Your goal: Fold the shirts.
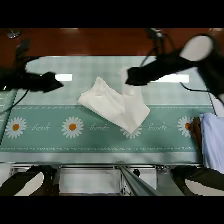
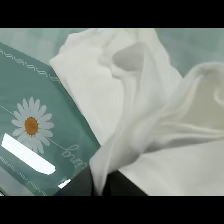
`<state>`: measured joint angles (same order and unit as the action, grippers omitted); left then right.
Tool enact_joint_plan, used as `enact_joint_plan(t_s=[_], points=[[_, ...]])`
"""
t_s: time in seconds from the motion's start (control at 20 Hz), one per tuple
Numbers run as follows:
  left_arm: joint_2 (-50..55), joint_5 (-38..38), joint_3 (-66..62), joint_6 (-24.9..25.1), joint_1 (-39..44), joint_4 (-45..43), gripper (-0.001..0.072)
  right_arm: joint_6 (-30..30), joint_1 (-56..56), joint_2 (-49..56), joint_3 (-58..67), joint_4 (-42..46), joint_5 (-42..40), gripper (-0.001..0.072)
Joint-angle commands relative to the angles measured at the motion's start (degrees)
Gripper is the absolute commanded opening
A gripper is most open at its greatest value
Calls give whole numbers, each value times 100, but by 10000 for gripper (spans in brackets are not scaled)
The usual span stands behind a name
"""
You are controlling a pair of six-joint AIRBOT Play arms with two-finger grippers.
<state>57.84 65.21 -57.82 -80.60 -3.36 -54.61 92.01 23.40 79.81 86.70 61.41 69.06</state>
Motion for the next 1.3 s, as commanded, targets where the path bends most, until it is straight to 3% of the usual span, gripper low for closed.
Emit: enact_joint_plan(t_s=[0.0,0.15,0.3,0.35,0.4,0.45,0.7,0.8,0.9,1.0,1.1,1.2,1.25], points=[[-2229,-328,2140,50,-688,201,27,243,623,1646,1375,-24,-162,26],[-3224,-341,3272,37,-566,885,27,382,892,2695,2240,-304,-227,26],[-3324,-535,3731,42,-522,1137,27,503,1078,3399,2677,-841,-240,27],[-3272,-704,3766,46,-518,1134,27,452,1115,3510,2688,-1185,-251,173],[-3202,-892,3764,42,-520,1139,27,302,1117,3585,2688,-1495,-214,639],[-3134,-1064,3764,42,-520,1139,27,28,1067,3578,2691,-1663,-136,624],[-2929,-1231,3764,39,-520,1163,27,-105,-157,2461,2691,-1617,1036,624],[-2931,-1189,3764,42,-518,1163,27,-186,-876,1661,2677,-765,1768,624],[-2931,-1156,3764,42,-518,1163,27,-251,-1414,715,2186,715,2144,624],[-2931,-1121,3764,59,-518,1163,27,-149,-1928,-494,568,1303,1493,624],[-2929,-1088,3764,63,-492,1163,27,295,-2332,-1934,-1993,1217,39,624],[-2929,-1060,3764,63,-380,1161,27,1202,-2441,-3018,-4371,767,-1515,624],[-2927,-1064,3764,61,-304,1163,26,1432,-2435,-3318,-5377,127,-2221,623]])
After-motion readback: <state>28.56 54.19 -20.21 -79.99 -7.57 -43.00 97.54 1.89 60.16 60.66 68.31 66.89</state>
